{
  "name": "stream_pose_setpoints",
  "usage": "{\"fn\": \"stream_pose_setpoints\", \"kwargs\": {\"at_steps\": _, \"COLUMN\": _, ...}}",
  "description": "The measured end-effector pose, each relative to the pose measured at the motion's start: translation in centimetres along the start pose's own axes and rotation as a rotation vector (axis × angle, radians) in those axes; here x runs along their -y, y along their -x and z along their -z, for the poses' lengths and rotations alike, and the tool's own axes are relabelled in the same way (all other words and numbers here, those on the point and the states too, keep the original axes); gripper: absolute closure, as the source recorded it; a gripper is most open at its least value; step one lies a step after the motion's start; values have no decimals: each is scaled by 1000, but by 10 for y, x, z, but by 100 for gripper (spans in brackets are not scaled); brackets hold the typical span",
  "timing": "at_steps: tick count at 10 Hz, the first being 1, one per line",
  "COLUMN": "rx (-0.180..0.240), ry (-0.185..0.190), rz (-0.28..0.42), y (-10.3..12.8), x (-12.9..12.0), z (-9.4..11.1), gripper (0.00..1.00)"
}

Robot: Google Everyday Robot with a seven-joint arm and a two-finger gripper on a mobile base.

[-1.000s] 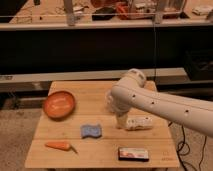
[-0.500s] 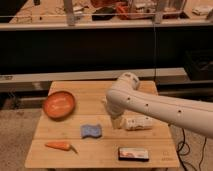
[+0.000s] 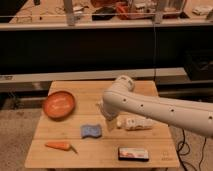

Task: Place the white sponge in the ceramic bowl

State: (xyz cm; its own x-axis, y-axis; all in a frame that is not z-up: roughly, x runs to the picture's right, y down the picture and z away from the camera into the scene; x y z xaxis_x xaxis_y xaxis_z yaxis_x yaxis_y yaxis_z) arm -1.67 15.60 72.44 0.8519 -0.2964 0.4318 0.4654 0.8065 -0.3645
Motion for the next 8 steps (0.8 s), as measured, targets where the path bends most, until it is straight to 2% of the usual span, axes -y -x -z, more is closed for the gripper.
{"fn": "stream_pose_setpoints", "kwargs": {"at_steps": 1, "rx": 9, "ry": 1, "rz": 12, "y": 3, "x": 1, "z": -12, "gripper": 20}}
{"fn": "stream_pose_setpoints", "kwargs": {"at_steps": 3, "rx": 25, "ry": 9, "rz": 32, "y": 10, "x": 2, "z": -23, "gripper": 20}}
{"fn": "stream_pose_setpoints", "kwargs": {"at_steps": 5, "rx": 36, "ry": 19, "rz": 57, "y": 6, "x": 0, "z": -34, "gripper": 20}}
{"fn": "stream_pose_setpoints", "kwargs": {"at_steps": 7, "rx": 74, "ry": 36, "rz": 94, "y": 7, "x": -1, "z": -54, "gripper": 20}}
{"fn": "stream_pose_setpoints", "kwargs": {"at_steps": 8, "rx": 82, "ry": 41, "rz": 99, "y": 6, "x": -2, "z": -57, "gripper": 20}}
